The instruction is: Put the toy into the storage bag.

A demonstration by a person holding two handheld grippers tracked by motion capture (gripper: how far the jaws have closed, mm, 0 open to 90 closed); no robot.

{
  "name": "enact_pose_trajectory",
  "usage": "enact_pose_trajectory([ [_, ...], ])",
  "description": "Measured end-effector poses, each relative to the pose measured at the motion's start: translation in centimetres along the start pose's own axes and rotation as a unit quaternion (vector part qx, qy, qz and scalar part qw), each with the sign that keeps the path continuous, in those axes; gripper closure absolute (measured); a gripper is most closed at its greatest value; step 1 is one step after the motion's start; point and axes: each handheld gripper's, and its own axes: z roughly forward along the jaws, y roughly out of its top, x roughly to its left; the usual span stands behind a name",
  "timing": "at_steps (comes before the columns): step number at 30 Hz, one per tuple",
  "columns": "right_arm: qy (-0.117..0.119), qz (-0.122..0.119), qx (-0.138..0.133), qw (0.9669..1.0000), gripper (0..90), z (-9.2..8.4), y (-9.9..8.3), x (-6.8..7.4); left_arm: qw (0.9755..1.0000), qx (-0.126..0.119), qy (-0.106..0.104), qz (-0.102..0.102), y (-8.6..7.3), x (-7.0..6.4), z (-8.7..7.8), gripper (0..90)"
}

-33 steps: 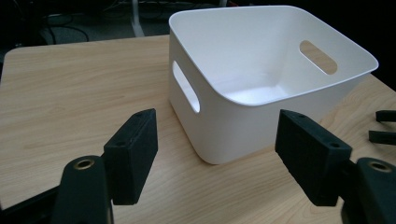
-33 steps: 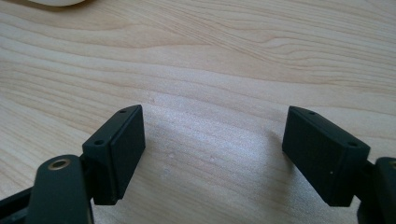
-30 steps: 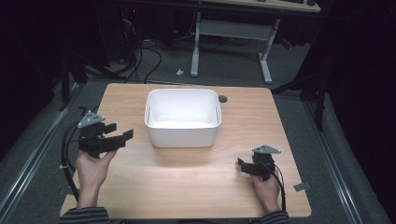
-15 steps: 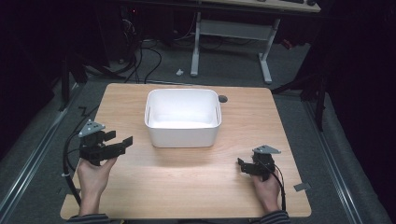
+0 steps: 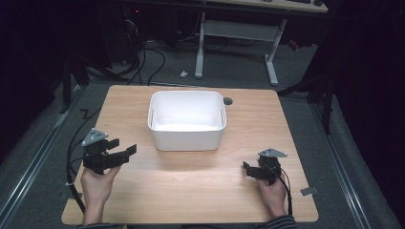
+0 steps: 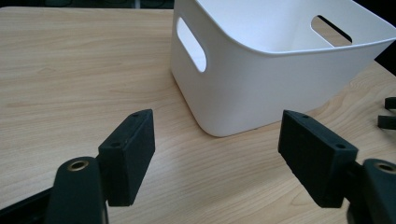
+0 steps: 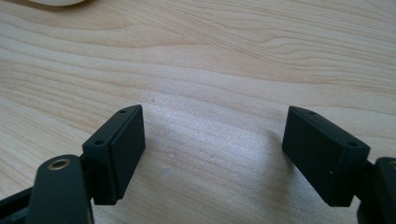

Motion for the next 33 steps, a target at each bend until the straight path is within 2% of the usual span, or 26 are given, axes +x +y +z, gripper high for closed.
enact_pose_trajectory([
  [16,0.000,0.000,0.000,1.0000,21.3,0.0,0.0,0.0,0.9999,0.002,-0.004,-0.015,-1.8,0.4,0.6,26.8],
  [33,0.000,0.000,0.000,1.0000,21.3,0.0,0.0,0.0,0.9995,0.017,-0.005,-0.024,-3.7,0.1,2.4,26.4],
])
